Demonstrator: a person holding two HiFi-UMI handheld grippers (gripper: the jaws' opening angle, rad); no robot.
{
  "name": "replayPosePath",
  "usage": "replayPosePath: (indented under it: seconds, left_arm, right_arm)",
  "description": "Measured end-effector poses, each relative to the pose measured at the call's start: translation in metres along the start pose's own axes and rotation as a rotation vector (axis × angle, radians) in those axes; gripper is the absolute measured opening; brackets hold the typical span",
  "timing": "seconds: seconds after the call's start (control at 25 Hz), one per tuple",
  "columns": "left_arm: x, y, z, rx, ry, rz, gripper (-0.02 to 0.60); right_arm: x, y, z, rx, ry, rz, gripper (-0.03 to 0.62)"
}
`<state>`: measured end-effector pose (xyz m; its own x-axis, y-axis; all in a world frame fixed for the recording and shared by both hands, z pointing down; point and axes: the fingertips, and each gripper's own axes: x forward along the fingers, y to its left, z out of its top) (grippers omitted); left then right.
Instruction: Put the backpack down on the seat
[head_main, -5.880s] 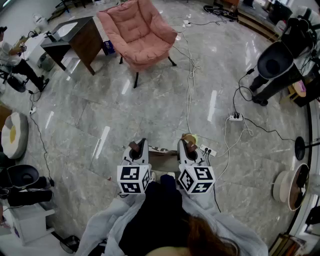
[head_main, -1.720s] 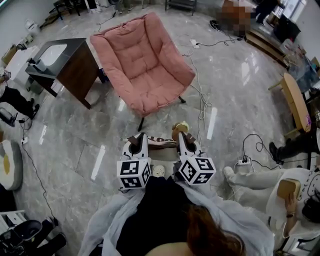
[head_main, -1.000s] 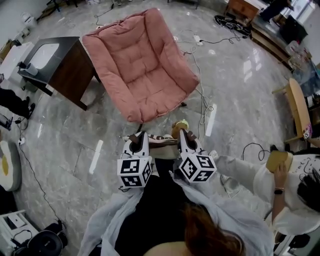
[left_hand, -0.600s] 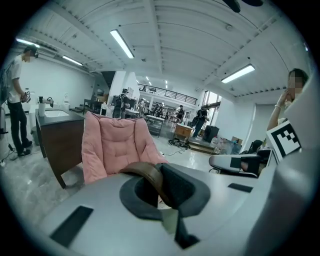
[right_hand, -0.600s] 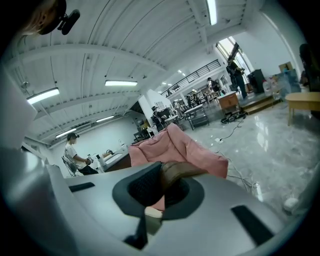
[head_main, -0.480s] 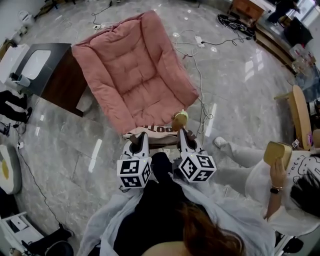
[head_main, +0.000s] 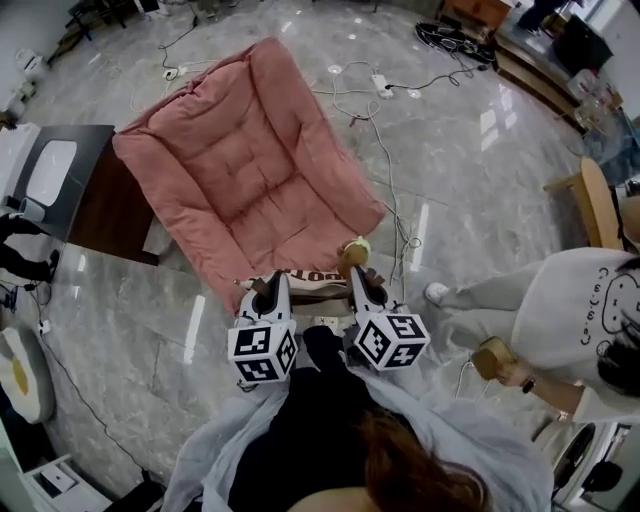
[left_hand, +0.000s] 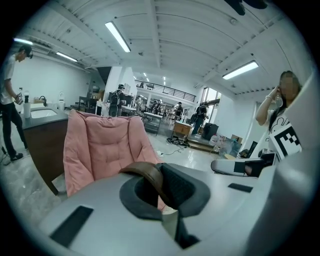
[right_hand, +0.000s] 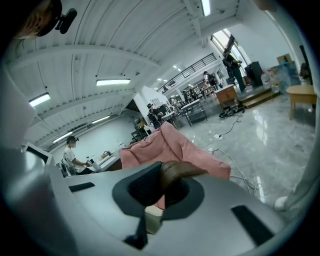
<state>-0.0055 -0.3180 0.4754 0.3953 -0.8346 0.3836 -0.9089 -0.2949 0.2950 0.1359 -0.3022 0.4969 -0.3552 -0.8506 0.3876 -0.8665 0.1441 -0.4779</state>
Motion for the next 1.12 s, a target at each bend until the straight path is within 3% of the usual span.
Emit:
replayPosePath:
  seconds: [0.2, 0.52, 0.76, 1.0, 1.12]
  left_arm:
    - [0.031, 0.008, 0.009, -0.031, 0.014, -0.007, 0.012]
    - [0.075, 0.026, 0.048, -0.004, -0.009, -0.066, 0.012]
    - [0.125, 0.061, 0.086, -0.017, 0.007, -0.09, 0.012]
    - [0.17, 0.089, 0.121, 0.034, 0.043, -0.121, 0.012]
    - [0.181, 0.105, 0.132, 0.057, 0.042, -0.144, 0.012]
  right_arm:
    - [0.022, -0.01, 0.006, -0.026, 0.019, 0.008, 0.009]
    - [0.059, -0.002, 0.024, -0.041, -0.005, 0.042, 0.009]
    - [0.115, 0.007, 0.047, 0.012, -0.004, 0.043, 0.009]
    - [0.168, 0.016, 0.082, 0.051, -0.026, 0.001, 0.009]
    - [0.184, 0.031, 0.084, 0.006, -0.034, -0.014, 0.009]
